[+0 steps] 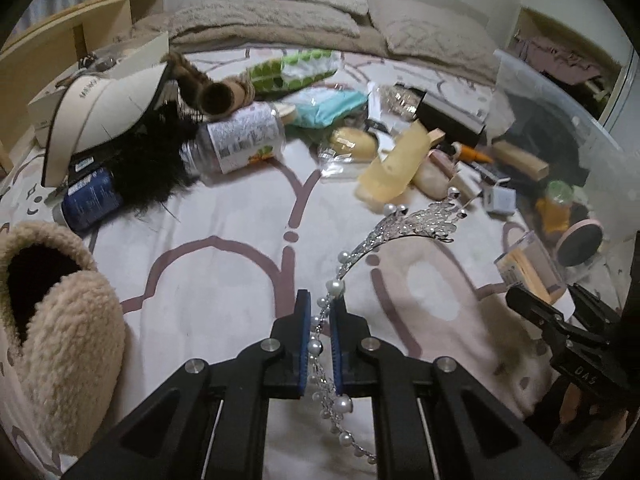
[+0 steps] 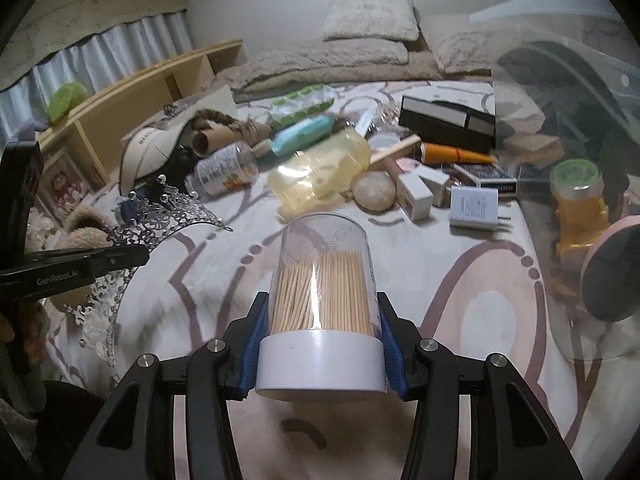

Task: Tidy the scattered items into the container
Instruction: 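Lift the tiara with the left gripper while the right gripper holds the toothpick holder, then carry the toothpick holder and tiara over the clear container with both grippers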

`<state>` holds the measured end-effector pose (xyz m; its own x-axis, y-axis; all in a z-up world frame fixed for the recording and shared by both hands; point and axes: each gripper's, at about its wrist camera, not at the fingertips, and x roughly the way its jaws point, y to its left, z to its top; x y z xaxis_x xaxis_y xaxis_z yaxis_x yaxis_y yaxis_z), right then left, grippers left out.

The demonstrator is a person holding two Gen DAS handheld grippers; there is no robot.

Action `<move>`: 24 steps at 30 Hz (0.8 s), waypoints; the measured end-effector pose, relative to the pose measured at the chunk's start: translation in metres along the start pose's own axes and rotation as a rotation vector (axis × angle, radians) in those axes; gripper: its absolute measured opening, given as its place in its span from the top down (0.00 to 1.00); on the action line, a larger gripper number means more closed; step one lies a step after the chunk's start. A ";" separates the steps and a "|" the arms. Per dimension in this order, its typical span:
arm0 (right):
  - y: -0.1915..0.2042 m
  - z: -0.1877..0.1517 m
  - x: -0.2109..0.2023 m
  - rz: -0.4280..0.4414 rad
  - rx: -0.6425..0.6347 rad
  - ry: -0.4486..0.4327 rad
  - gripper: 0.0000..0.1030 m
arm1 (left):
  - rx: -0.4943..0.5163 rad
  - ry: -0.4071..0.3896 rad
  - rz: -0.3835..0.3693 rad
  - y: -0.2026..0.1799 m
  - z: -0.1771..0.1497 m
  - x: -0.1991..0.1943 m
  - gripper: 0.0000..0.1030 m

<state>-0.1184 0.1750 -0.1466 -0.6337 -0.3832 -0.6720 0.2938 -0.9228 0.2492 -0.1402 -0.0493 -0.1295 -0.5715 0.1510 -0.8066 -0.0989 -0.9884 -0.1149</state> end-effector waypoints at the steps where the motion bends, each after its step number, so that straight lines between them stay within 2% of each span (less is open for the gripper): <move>1: 0.000 0.001 -0.003 0.005 0.000 -0.006 0.51 | -0.003 -0.013 -0.008 -0.002 0.000 -0.005 0.91; 11: 0.003 0.012 -0.032 0.017 -0.007 -0.068 0.51 | 0.015 -0.136 -0.053 -0.025 0.010 -0.052 0.91; 24: 0.002 0.050 -0.093 0.062 -0.026 -0.141 0.51 | 0.030 -0.214 -0.100 -0.055 0.036 -0.098 0.91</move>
<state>-0.0945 0.2064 -0.0491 -0.7077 -0.4428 -0.5505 0.3525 -0.8966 0.2681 -0.1077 -0.0088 -0.0229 -0.7173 0.2504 -0.6502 -0.1855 -0.9681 -0.1683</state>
